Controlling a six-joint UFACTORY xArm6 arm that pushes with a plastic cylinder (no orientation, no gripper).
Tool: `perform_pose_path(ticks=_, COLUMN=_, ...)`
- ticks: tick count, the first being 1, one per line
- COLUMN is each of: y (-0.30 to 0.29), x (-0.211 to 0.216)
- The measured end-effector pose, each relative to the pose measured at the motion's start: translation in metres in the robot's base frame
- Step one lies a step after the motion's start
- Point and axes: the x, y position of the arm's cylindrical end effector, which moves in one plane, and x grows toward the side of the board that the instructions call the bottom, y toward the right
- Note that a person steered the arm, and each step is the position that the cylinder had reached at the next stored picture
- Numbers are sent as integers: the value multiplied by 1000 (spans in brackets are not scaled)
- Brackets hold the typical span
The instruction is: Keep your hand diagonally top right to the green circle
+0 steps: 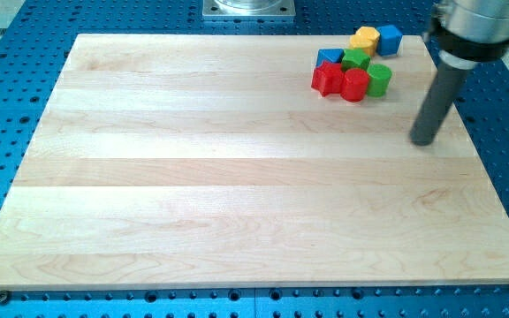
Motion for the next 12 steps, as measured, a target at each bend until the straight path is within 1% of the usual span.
perform_pose_path(ticks=1, y=3, x=-34)
perform_pose_path(ticks=2, y=3, x=-50)
perform_pose_path(ticks=3, y=-3, x=-50)
perform_pose_path(ticks=4, y=4, x=-50)
perform_pose_path(ticks=5, y=35, x=-50)
perform_pose_path(ticks=9, y=65, x=-61)
perform_pose_path(ticks=10, y=74, x=-68)
perform_pose_path(ticks=12, y=73, x=-99)
